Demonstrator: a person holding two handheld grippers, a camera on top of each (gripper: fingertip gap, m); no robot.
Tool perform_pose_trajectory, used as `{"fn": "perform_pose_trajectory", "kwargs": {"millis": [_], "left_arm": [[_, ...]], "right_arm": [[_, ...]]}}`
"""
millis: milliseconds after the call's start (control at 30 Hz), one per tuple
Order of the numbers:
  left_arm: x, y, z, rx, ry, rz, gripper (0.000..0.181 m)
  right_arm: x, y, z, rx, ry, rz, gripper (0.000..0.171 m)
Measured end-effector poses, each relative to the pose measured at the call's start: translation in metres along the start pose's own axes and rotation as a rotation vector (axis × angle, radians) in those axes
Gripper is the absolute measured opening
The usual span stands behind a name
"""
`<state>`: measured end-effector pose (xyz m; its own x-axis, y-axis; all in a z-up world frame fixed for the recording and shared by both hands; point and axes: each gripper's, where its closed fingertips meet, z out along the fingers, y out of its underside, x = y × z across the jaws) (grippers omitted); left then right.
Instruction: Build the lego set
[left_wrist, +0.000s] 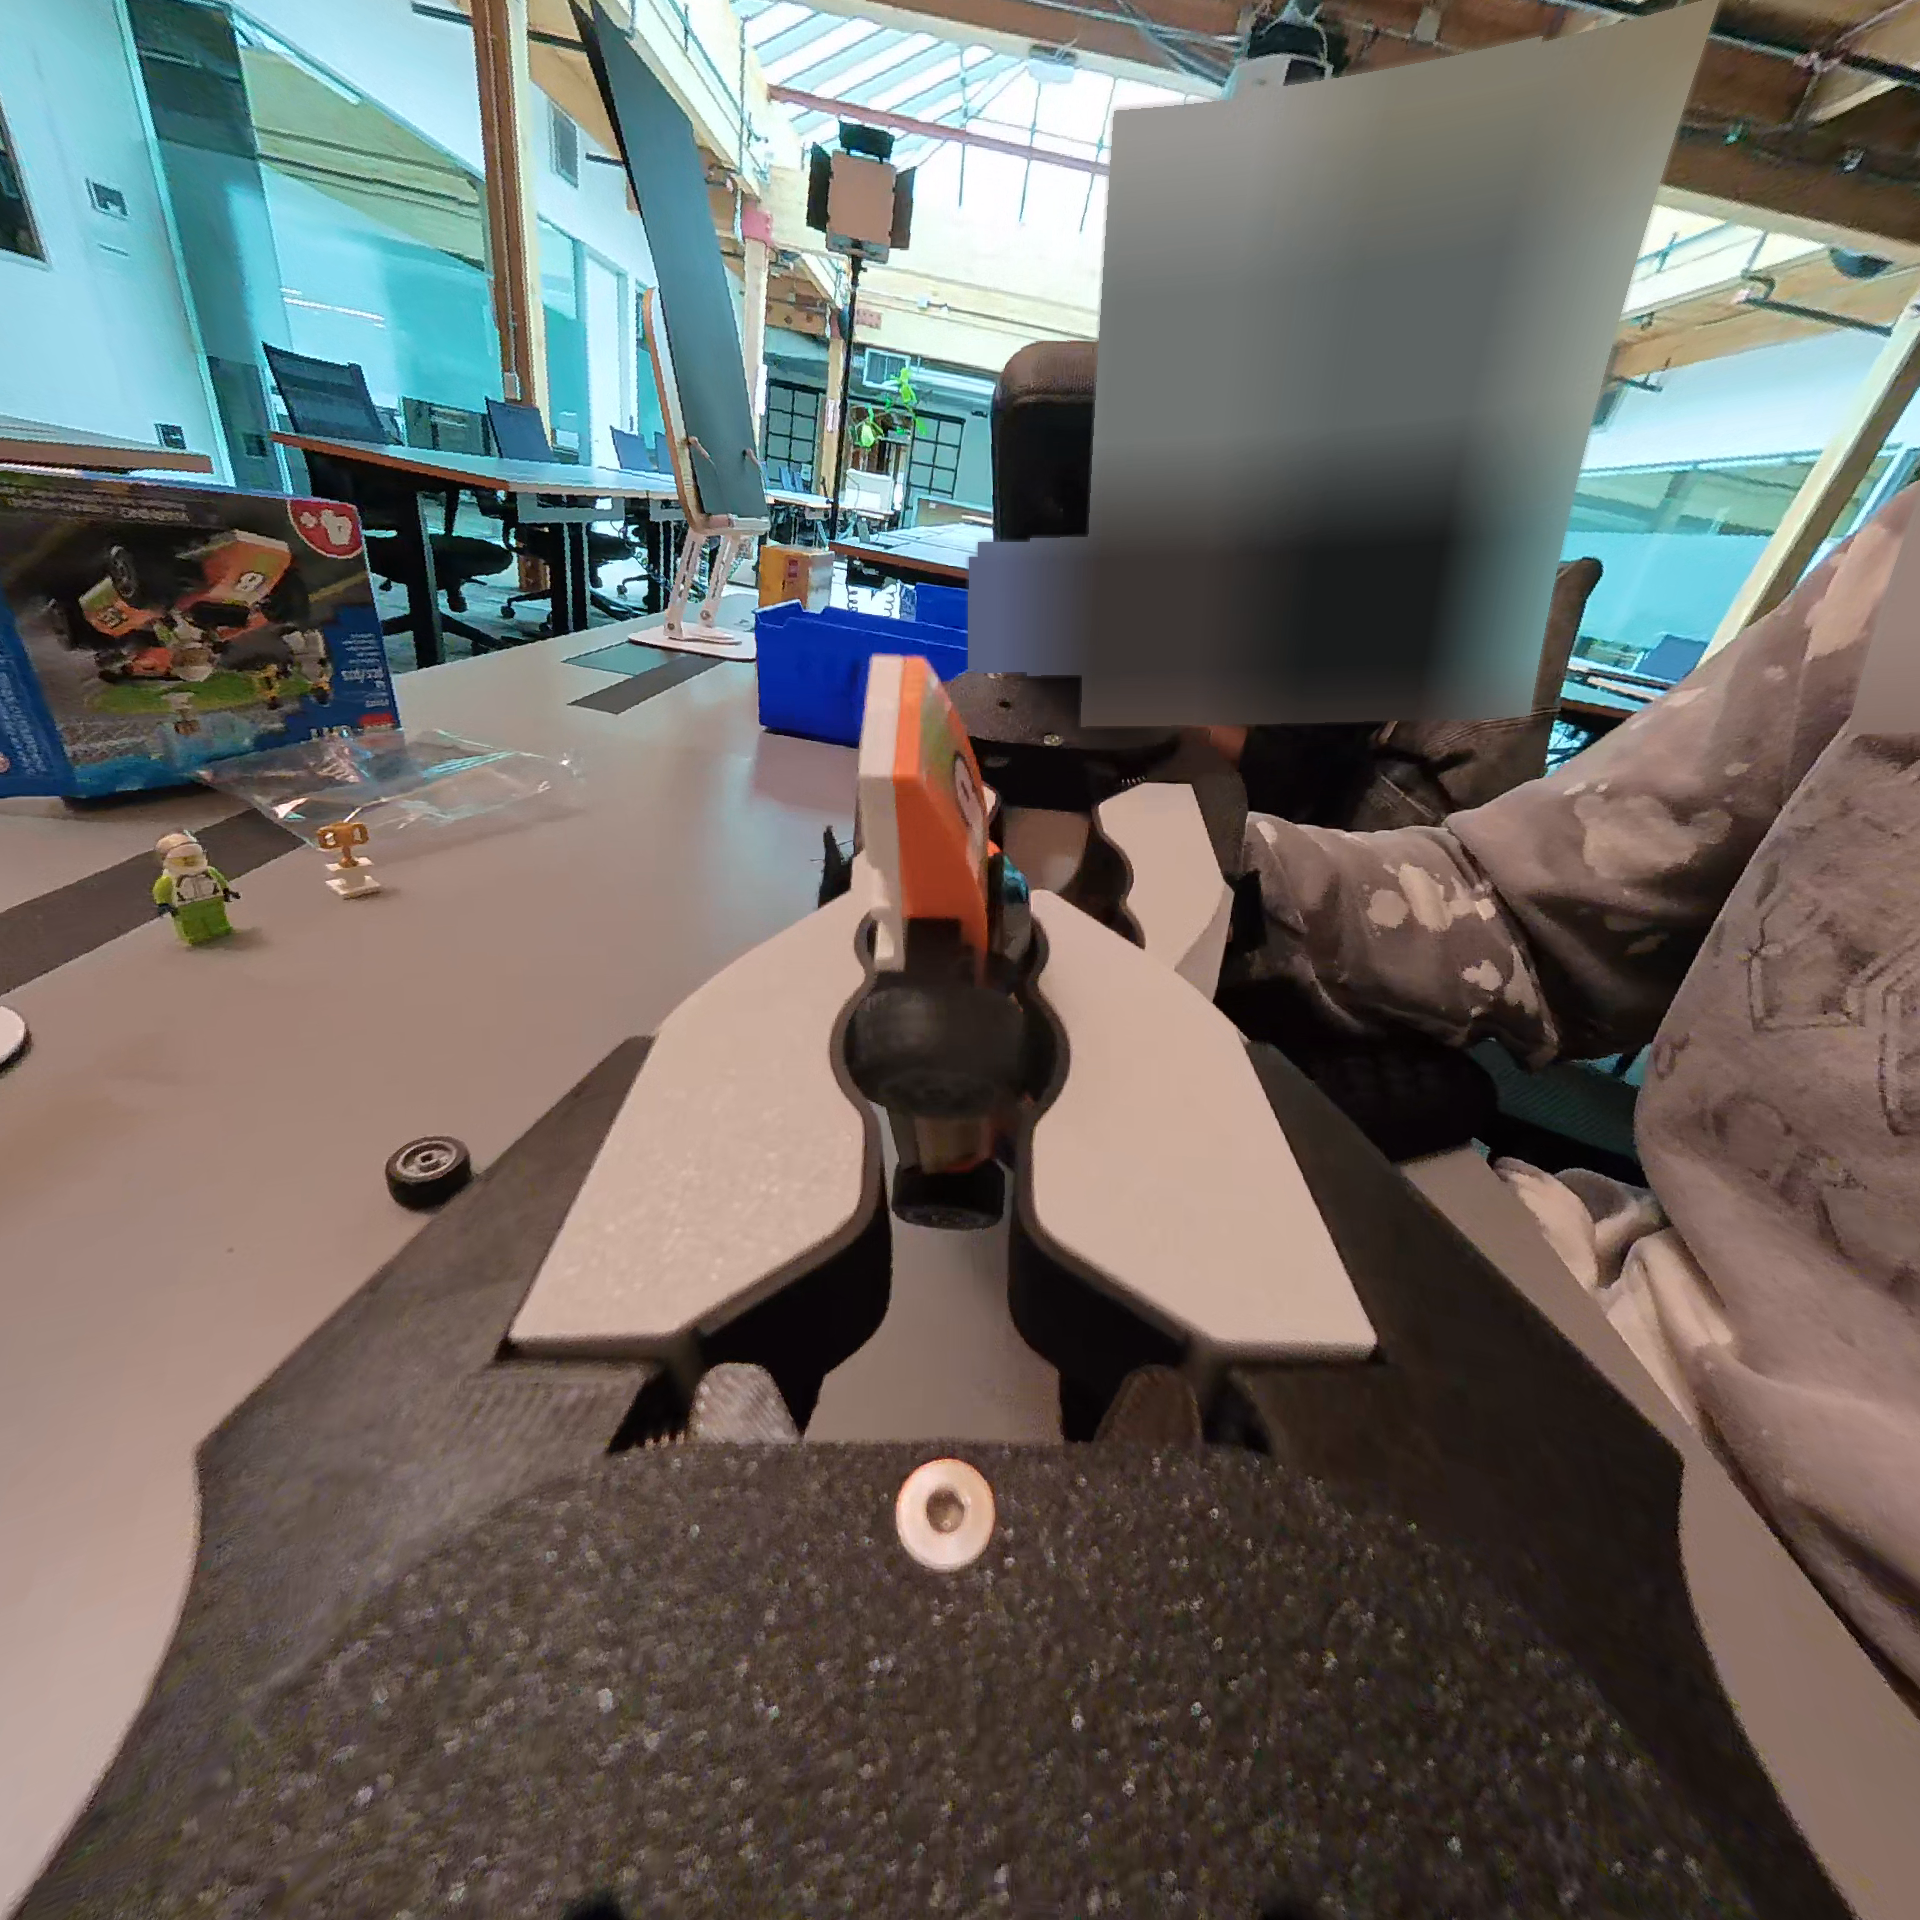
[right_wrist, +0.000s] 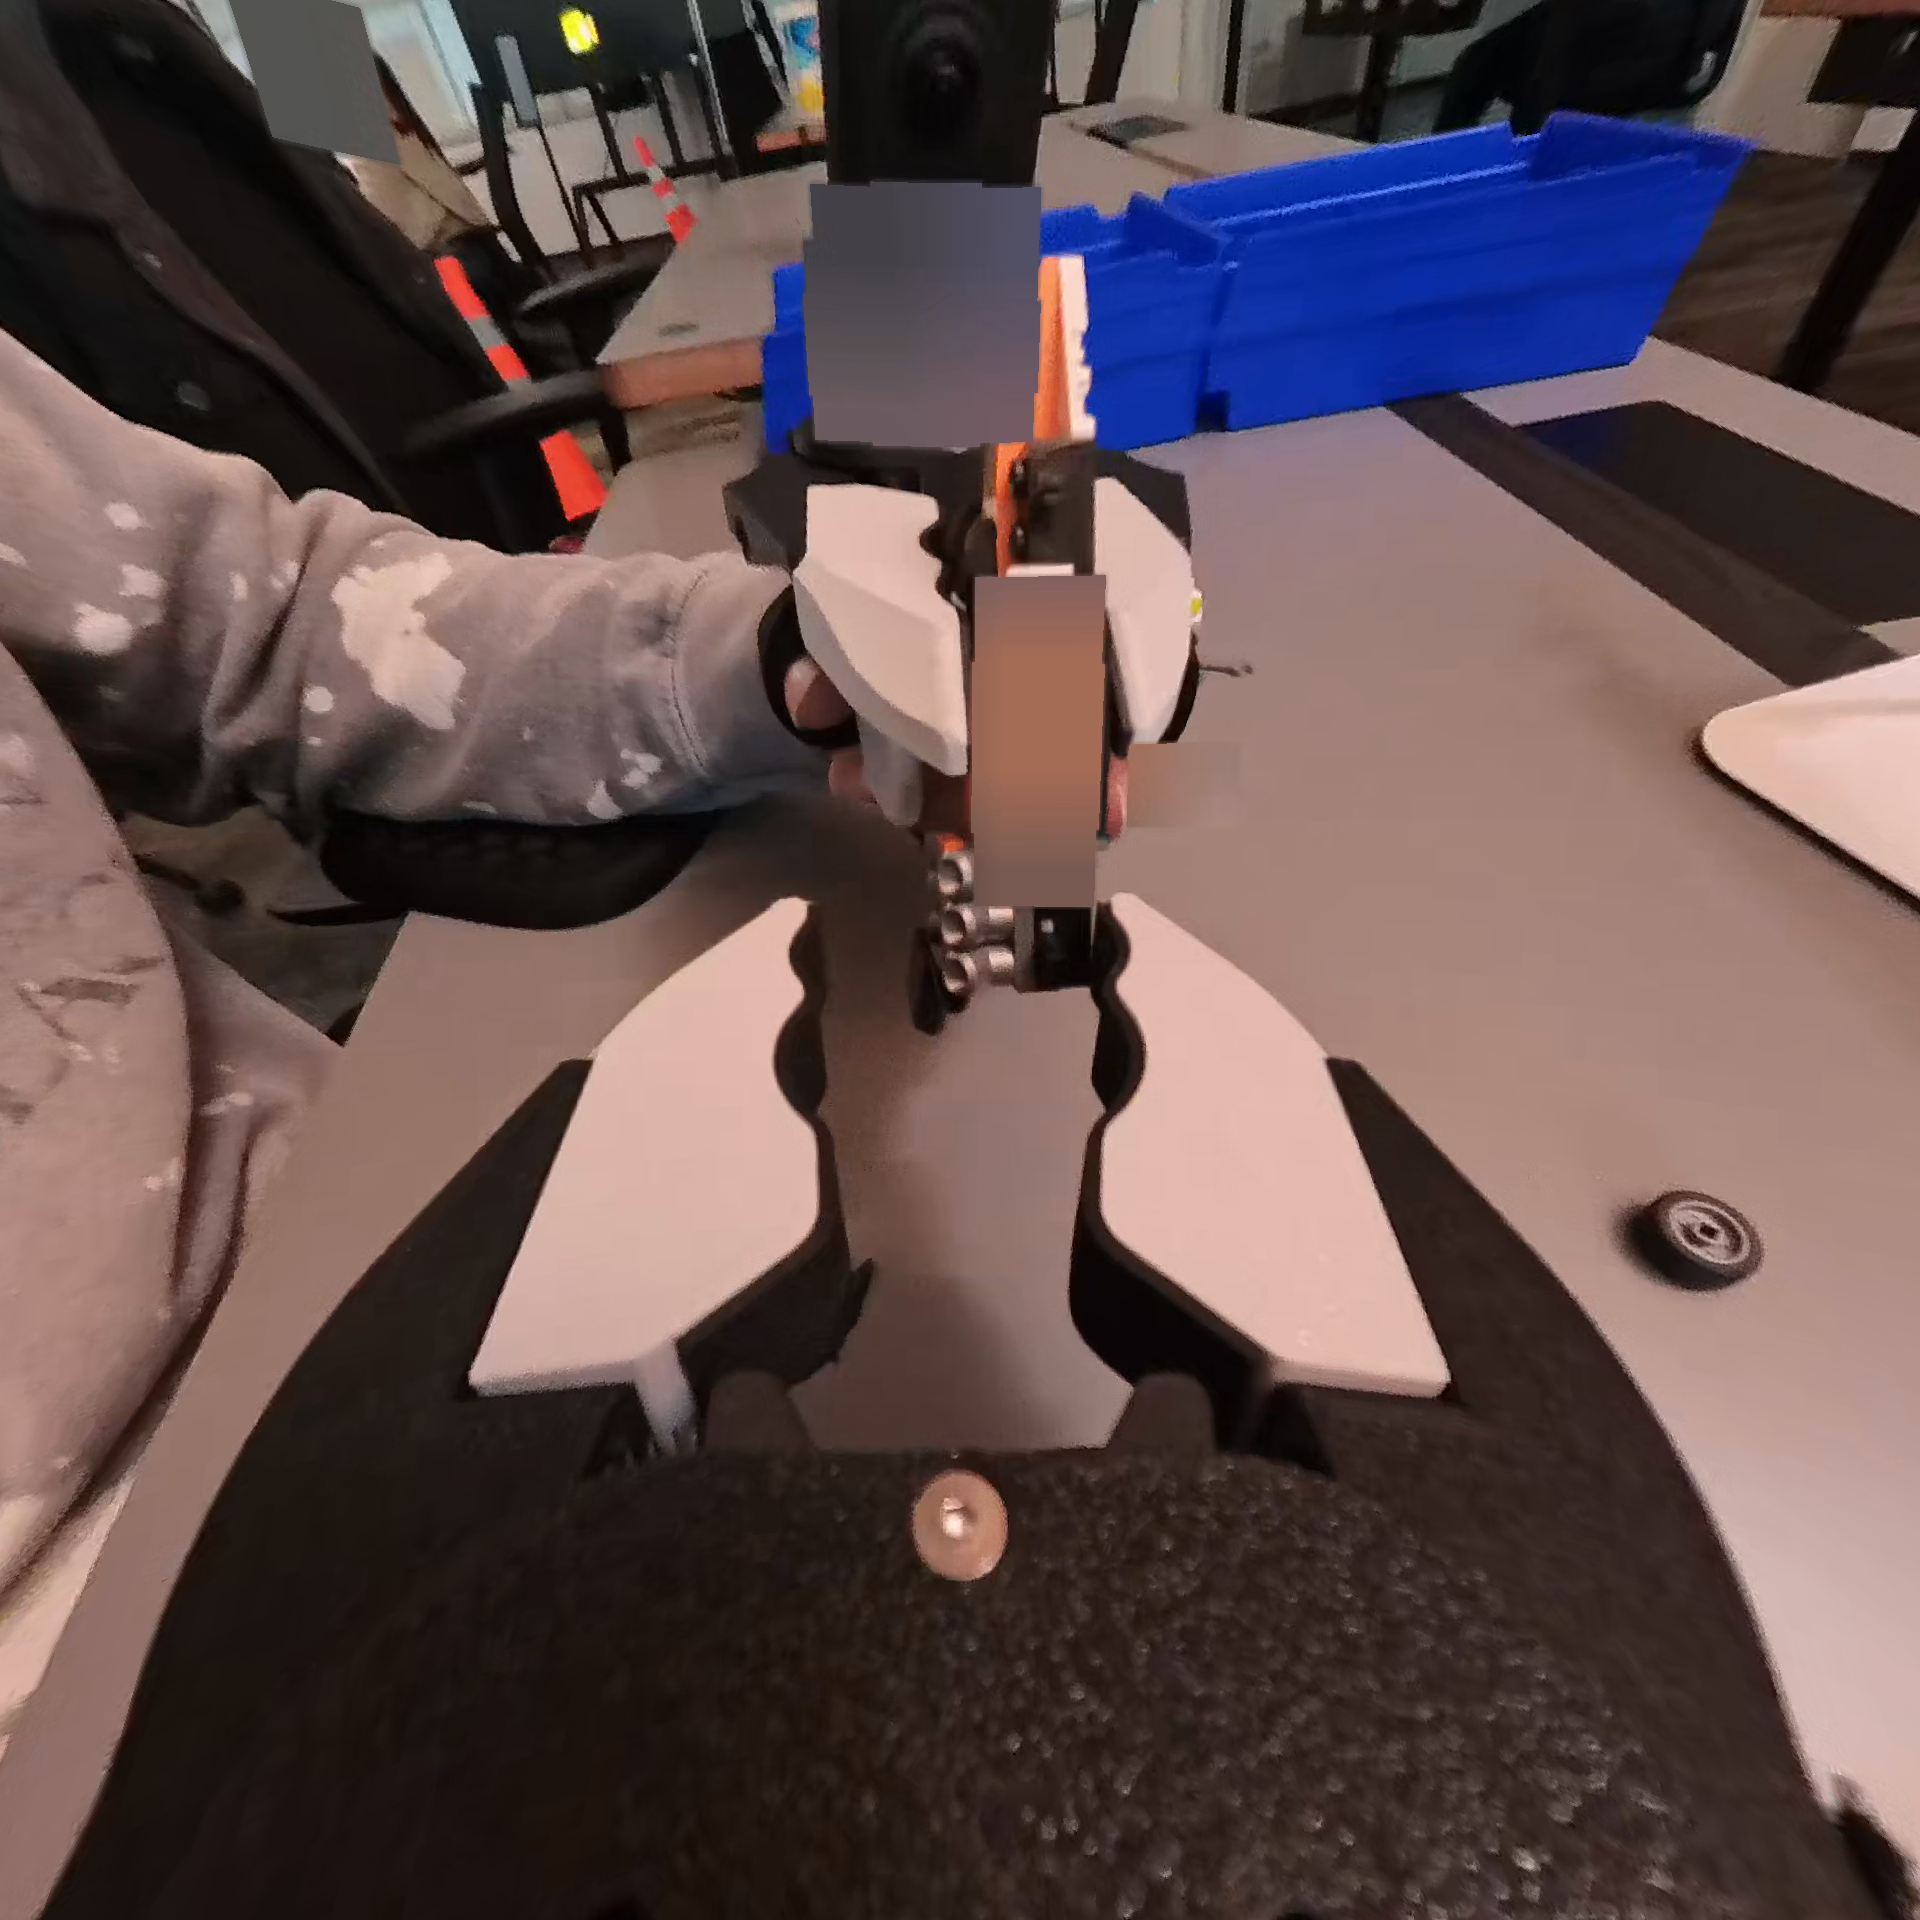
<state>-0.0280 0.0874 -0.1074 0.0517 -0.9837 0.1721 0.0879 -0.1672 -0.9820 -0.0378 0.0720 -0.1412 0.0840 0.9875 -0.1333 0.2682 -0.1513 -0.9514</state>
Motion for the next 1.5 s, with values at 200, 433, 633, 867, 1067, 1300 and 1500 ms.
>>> {"fn": "perform_pose_trajectory", "kwargs": {"millis": [200, 433, 633, 867, 1067, 1300, 1500], "left_arm": [[0.003, -0.001, 0.002, 0.009, 0.010, 0.009, 0.021], [0.006, -0.006, -0.001, 0.032, 0.032, 0.007, 0.049], [0.003, -0.001, 0.003, 0.031, 0.026, -0.025, 0.033], [0.004, -0.005, 0.004, 0.072, 0.027, -0.051, 0.018], [0.004, -0.010, 0.002, 0.111, 0.037, -0.067, 0.016], [0.002, -0.012, -0.005, 0.123, 0.050, -0.062, 0.016], [0.007, -0.012, -0.008, 0.116, 0.089, -0.059, 0.017]], "right_arm": [[0.007, -0.008, 0.003, 0.049, 0.072, -0.011, 0.027], [0.011, -0.022, -0.010, 0.178, 0.049, 0.049, 0.027], [0.008, -0.023, -0.008, 0.183, 0.046, 0.032, 0.027], [0.006, -0.025, -0.005, 0.181, 0.075, -0.001, 0.027], [0.003, -0.029, -0.004, 0.190, 0.094, -0.029, 0.027], [0.027, -0.023, -0.042, 0.118, 0.152, -0.015, 0.037], [0.110, 0.075, -0.088, -0.337, 0.538, 0.033, 0.034]]}}
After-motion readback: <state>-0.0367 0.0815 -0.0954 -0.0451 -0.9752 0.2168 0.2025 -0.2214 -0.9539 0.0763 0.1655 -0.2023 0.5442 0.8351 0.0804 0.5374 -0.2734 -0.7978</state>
